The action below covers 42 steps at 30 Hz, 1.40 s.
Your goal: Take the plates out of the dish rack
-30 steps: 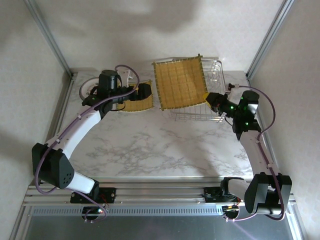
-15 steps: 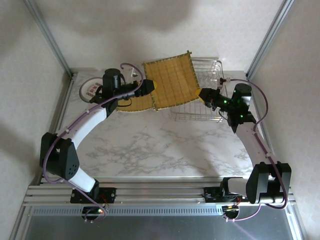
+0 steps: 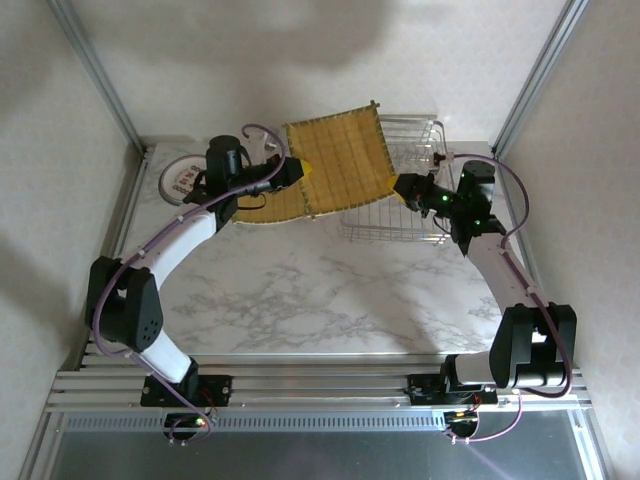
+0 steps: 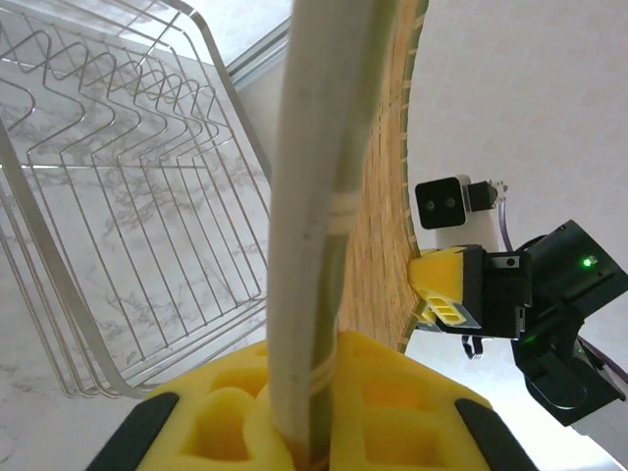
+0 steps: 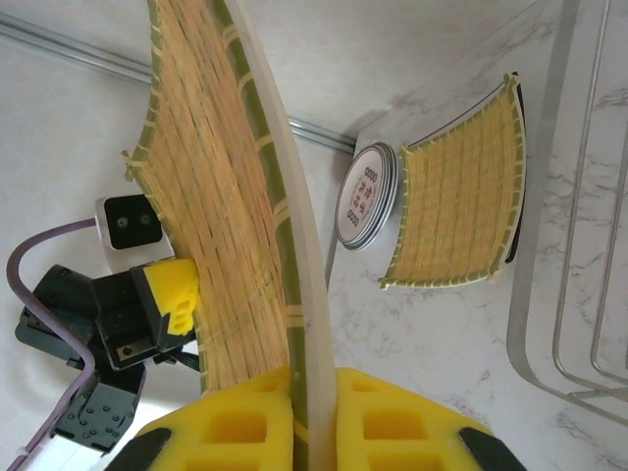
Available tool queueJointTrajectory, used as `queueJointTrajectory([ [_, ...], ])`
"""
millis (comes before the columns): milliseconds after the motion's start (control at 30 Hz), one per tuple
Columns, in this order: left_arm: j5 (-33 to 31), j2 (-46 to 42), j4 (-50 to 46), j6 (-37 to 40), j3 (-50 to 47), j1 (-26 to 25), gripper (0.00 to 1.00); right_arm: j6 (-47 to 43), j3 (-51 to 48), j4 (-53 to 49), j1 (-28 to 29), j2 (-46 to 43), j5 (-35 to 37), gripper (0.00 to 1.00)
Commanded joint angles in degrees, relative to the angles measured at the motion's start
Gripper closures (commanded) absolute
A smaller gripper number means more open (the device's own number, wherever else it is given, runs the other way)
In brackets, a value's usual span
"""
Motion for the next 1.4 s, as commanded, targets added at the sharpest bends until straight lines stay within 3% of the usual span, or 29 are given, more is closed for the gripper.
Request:
queueJointTrajectory([
  [0, 1.86, 2.07, 4.6, 2.91, 0.31, -0.77, 1.0, -0.05, 3.96, 2.01, 1.0, 0.8, -1.61, 1.0],
  [33, 2.02, 2.21, 5.6, 2.32, 0.02, -0.63, 1.0, -0.49, 4.49, 1.34, 1.02, 1.25, -1.44, 1.0],
  [100, 3.16, 2.58, 11.63, -1.34, -1.76, 0.03, 1.0, -1.65, 5.24, -0.43, 0.98, 1.81, 0.02, 0.76],
  [167, 4.02, 2.78, 19.37, -6.73, -4.08, 1.0, 1.0, -3.21, 6.76, -3.43, 0.97, 2.32, 1.5, 0.36],
  [267, 3.35, 2.78, 22.68, -9.48, -5.05, 2.32, 1.0, -7.63, 10.16, -10.69, 0.89, 3.04, 4.57, 0.09],
  [333, 2.67, 2.65, 22.46, -9.56, -5.36, 3.09, 1.0, -10.57, 12.68, -15.43, 0.51, 3.66, 6.39, 0.01],
  [500, 0.59, 2.1, 24.26, -11.74, -6.28, 4.73, 1.0, -19.97, 20.68, -31.74, -1.9, 4.52, 14.6, 0.01],
  [600, -2.45, 0.93, 24.16, -12.14, -6.98, 5.38, 1.0, -29.92, 28.76, -48.07, -2.37, 5.67, 27.76, 0.01],
  [733, -10.97, -2.29, 23.26, -11.73, -9.51, 5.83, 1.0, -39.66, 37.08, -64.36, -2.52, 7.07, 46.91, 0.01],
  [833, -20.49, -5.15, 23.68, -12.32, -12.74, 5.74, 1.0, -42.97, 38.3, -69.4, -2.82, 6.35, 54.6, 0.01],
  [1067, -42.29, -10.82, 33.62, -21.61, -23.47, 5.01, 1.0, -46.03, 36.38, -73.76, -2.89, 3.95, 58.47, 0.01],
  [1367, -70.01, -14.37, 31.18, -26.45, -29.18, -2.24, 1.0, -48.29, 38.01, -76.17, -2.89, 7.04, 57.95, 0.01],
])
